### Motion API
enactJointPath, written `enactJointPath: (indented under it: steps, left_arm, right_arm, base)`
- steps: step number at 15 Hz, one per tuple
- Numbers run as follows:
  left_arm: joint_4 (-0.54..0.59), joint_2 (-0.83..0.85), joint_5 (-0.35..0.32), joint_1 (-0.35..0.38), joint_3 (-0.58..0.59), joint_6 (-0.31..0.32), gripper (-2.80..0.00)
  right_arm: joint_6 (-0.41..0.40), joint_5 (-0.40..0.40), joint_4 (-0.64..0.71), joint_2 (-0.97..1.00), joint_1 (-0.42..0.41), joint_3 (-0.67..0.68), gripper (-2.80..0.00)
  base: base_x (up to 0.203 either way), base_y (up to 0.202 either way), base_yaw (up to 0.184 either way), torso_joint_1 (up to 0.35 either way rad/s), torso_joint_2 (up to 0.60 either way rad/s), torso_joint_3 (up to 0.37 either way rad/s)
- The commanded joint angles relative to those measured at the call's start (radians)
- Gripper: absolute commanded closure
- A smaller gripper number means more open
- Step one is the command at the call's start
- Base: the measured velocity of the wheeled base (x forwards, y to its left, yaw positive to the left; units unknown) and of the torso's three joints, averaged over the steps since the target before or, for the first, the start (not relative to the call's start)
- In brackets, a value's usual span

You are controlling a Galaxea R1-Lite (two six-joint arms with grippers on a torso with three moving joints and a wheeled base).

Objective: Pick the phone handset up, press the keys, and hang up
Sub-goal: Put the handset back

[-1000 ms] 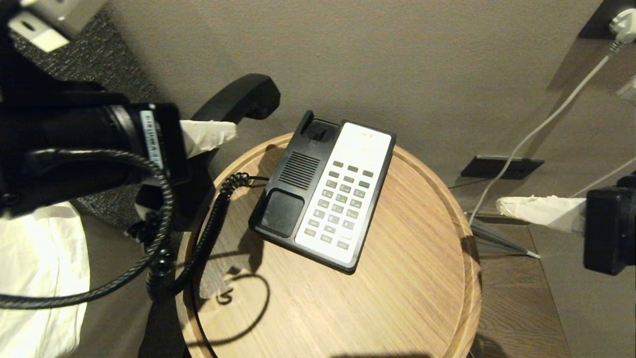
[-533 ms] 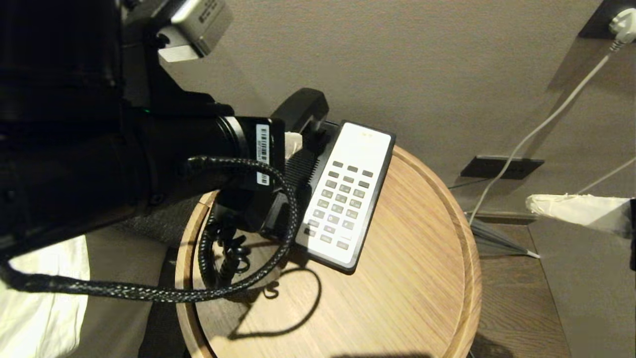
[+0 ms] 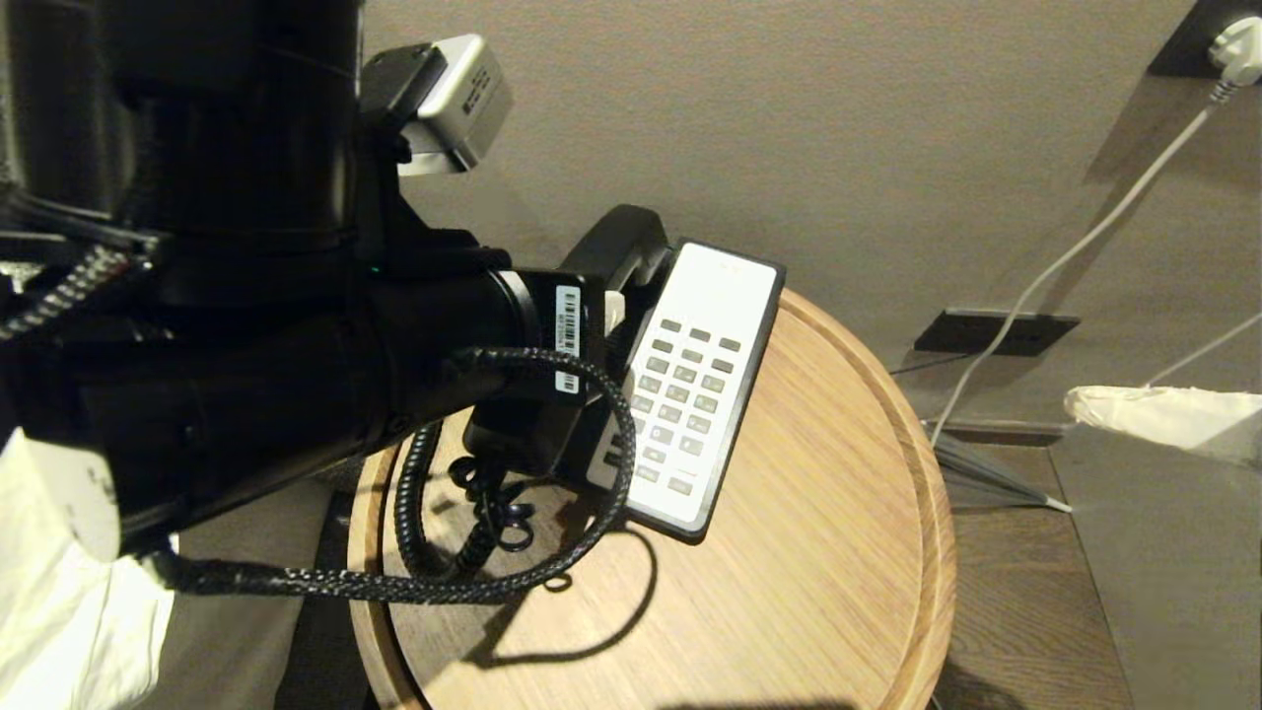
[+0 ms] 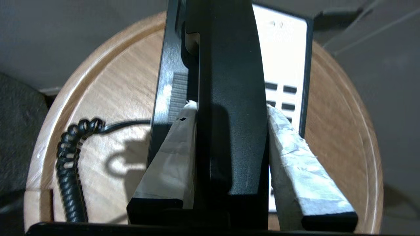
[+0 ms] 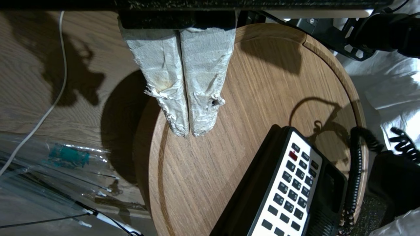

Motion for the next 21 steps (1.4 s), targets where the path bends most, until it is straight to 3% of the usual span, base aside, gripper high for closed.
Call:
enactJointPath:
  steps: [1,14,17,21]
  left_arm:
    - [-0.021,0.008,-0.004,0.019,0.029,0.003,0.0]
    - [-0.072,0.045,-0.082,0.065,0.056,0.011,0.0]
    - [-0.08,0.059,-0.13,0.104,0.058,0.062,0.0]
    - [-0.144,0.067,-0.168,0.121,0.067,0.078,0.0]
  right_arm:
    - [0.002,0.0,0.002,-0.003,0.0,0.001,0.0]
    - [0.002,0.002,0.0,-0.009,0.001,-0.002,0.0]
    - [0.002,0.004,0.0,-0.015,0.001,0.004,0.0]
    - [0.003,0.005,-0.001,-0.015,0.001,0.007,0.0]
  base:
    - [0.0,0.0,0.0,0.0,0.0,0.0]
    - [0.0,0.0,0.0,0.0,0.0,0.0]
    - [0.0,0.0,0.0,0.0,0.0,0.0]
    - [0.0,0.0,0.0,0.0,0.0,0.0]
